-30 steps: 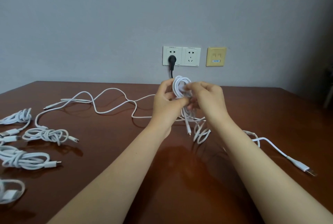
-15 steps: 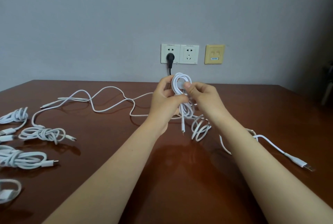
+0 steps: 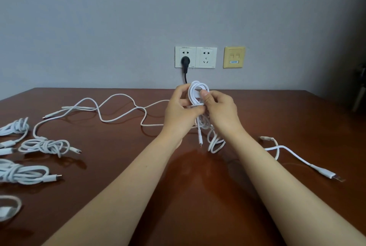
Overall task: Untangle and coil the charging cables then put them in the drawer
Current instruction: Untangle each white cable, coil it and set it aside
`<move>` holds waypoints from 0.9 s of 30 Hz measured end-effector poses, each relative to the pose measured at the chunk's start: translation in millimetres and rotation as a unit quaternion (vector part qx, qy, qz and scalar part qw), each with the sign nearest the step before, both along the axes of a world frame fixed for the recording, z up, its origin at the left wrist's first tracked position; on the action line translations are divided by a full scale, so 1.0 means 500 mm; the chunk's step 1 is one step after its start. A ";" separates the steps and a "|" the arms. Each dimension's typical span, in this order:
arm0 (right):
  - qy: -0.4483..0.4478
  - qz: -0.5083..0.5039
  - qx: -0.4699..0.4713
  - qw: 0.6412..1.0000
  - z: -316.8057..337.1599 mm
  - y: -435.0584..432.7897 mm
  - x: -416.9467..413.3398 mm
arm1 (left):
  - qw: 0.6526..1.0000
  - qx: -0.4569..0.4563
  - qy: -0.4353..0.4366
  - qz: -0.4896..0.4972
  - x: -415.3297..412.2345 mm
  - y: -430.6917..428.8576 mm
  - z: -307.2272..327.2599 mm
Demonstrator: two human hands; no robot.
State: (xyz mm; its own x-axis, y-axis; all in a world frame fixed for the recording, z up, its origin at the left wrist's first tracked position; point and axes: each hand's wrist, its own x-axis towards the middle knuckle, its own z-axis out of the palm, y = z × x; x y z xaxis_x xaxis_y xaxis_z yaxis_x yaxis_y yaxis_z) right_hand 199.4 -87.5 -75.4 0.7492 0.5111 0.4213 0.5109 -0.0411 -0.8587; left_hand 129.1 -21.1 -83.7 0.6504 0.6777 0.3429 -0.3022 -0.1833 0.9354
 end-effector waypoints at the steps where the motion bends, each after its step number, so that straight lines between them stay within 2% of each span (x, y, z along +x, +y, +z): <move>1: -0.003 0.010 -0.003 1.000 0.000 0.002 0.000 | 1.000 0.000 -0.004 0.012 0.001 0.003 -0.002; 7: 0.027 0.031 0.010 0.999 -0.002 -0.003 0.008 | 0.999 0.046 0.007 0.018 0.003 0.008 -0.007; 12: -0.001 0.004 -0.013 1.000 -0.002 0.004 0.001 | 0.998 0.062 0.005 0.026 0.005 0.006 -0.004; 22: -0.099 0.064 -0.061 0.991 0.011 -0.002 -0.033 | 0.998 -0.031 0.004 0.062 -0.039 0.001 -0.001; 27: -0.063 0.098 -0.043 0.992 0.018 0.005 -0.062 | 0.999 -0.011 0.041 0.027 -0.090 0.015 0.018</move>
State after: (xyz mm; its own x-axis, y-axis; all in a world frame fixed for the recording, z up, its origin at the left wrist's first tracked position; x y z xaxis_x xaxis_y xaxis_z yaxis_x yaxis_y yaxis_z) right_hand 168.3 -85.0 -66.2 0.5754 0.6800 0.4545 0.6198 0.0002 -0.7848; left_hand 84.2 -13.8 -74.6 0.6383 0.7194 0.2739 -0.2145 -0.1755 0.9608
